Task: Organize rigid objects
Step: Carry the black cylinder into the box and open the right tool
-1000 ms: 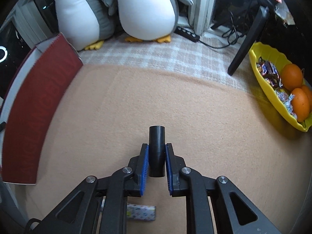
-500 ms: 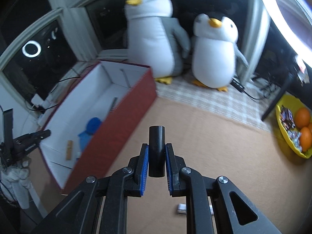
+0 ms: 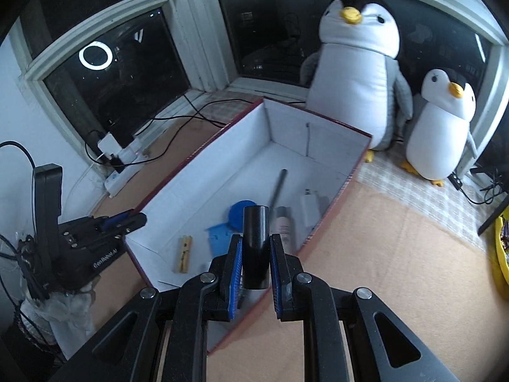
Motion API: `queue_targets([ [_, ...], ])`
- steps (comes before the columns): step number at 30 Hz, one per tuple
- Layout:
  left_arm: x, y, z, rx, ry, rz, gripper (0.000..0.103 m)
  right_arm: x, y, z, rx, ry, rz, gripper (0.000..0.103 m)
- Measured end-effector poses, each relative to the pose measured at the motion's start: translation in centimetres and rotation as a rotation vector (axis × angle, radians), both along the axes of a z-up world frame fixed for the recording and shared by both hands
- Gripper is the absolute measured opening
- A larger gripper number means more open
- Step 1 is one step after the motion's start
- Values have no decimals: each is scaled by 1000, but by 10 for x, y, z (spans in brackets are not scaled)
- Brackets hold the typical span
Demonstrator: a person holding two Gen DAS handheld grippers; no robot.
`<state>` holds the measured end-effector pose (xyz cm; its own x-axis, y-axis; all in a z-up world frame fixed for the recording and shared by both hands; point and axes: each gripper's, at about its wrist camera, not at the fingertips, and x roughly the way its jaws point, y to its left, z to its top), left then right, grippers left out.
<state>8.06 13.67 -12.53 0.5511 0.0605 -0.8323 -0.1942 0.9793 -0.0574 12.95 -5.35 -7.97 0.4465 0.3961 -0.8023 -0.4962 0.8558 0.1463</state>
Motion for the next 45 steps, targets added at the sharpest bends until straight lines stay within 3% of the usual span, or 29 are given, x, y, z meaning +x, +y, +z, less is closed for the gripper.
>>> queue_targets([
  [12, -3, 0, 0, 12, -23, -22, 12, 4, 41, -17, -8, 43, 15, 15],
  [33, -4, 1, -1, 9, -33, -29, 12, 8, 59, -47, -44, 123, 41, 15],
  [35, -3, 1, -1, 10, -33, -29, 12, 7, 60, -46, -58, 106, 35, 19],
  [37, -3, 1, -1, 10, -32, -30, 12, 8, 59, -44, -56, 101, 30, 34],
  [45, -4, 1, -1, 10, -33, -30, 12, 7, 58, -40, -58, 91, 26, 34],
])
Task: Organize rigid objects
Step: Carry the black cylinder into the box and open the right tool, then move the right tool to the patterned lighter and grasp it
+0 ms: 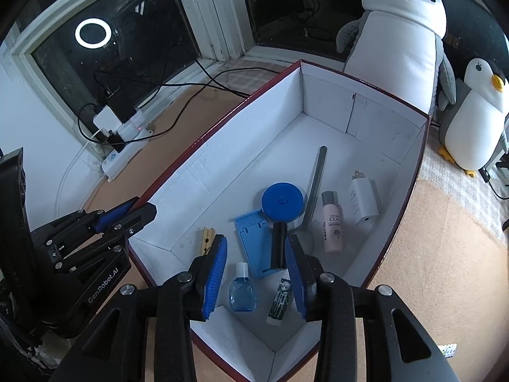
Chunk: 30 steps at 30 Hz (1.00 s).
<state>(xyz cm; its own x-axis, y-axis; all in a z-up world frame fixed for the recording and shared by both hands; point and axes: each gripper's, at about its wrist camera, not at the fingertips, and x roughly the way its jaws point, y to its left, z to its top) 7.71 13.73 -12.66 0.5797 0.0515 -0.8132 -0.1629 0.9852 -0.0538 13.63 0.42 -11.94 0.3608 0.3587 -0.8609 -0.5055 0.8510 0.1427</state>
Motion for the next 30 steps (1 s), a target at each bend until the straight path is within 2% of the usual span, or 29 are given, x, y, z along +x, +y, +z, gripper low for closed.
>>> queue_targets([
  [17, 2, 1, -1, -6, 10, -2, 13, -5, -5, 8, -1, -23, -1, 35],
  [22, 6, 2, -5, -14, 30, -2, 15, -6, -16, 12, 8, -36, -11, 48],
  [30, 11, 1, -4, -3, 38, -23, 16, -7, -44, 16, 23, -48, -60, 48],
])
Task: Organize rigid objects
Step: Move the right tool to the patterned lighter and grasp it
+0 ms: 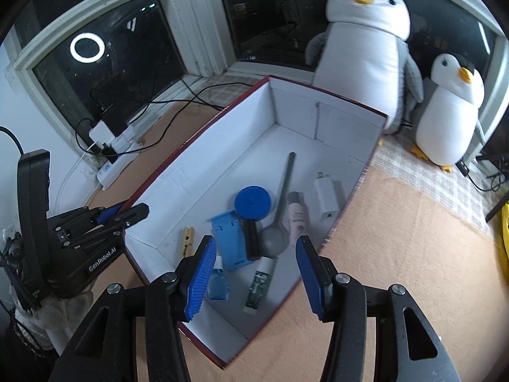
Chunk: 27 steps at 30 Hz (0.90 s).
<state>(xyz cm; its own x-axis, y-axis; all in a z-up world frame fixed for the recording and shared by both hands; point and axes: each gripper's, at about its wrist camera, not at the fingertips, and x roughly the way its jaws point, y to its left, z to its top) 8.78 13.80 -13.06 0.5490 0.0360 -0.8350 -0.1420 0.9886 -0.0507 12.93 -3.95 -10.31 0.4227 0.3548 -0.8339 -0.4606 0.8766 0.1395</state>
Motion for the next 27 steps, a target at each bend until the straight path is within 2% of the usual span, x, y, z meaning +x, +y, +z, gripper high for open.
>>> queue_targets([
  [11, 15, 7, 0, -23, 50, -81, 16, -6, -63, -7, 14, 14, -130, 48],
  [19, 29, 1, 0, 20, 86, -149, 16, -17, -116, -18, 7, 25, -244, 48],
  [27, 36, -7, 6, 63, 99, -204, 15, -31, -183, -42, -26, 64, -376, 48],
])
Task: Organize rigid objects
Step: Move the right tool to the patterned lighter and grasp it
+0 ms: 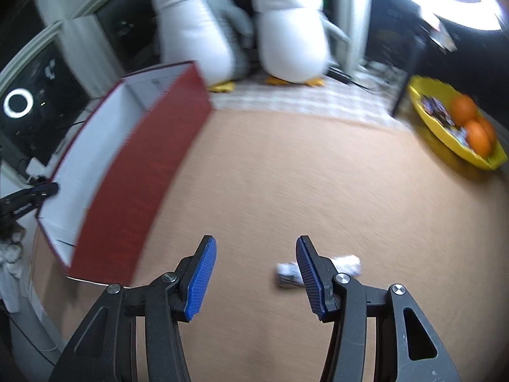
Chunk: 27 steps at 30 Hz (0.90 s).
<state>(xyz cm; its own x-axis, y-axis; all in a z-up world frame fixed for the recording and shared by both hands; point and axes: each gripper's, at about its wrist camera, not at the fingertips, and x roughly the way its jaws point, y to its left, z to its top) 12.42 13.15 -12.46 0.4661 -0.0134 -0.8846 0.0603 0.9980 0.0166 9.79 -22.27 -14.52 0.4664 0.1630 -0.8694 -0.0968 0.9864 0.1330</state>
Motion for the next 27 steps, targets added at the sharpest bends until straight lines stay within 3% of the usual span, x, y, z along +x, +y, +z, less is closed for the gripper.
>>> queue_targets([
  [7, 7, -5, -4, 0, 31, -18, 15, -7, -52, -22, -57, 58, -88, 48],
  [14, 11, -13, -4, 27, 31, -29, 12, -12, -52, -45, -124, 124, -53, 48],
  [17, 13, -13, -3, 32, 33, -26, 11, -12, -53, -53, -66, 157, -55, 48],
  [22, 14, -12, -5, 35, 36, -20, 8, -9, -63, -60, 162, 224, -126, 48],
  [27, 13, -11, -7, 36, 40, -14, 7, 0, -71, -68, 264, 267, -209, 48],
])
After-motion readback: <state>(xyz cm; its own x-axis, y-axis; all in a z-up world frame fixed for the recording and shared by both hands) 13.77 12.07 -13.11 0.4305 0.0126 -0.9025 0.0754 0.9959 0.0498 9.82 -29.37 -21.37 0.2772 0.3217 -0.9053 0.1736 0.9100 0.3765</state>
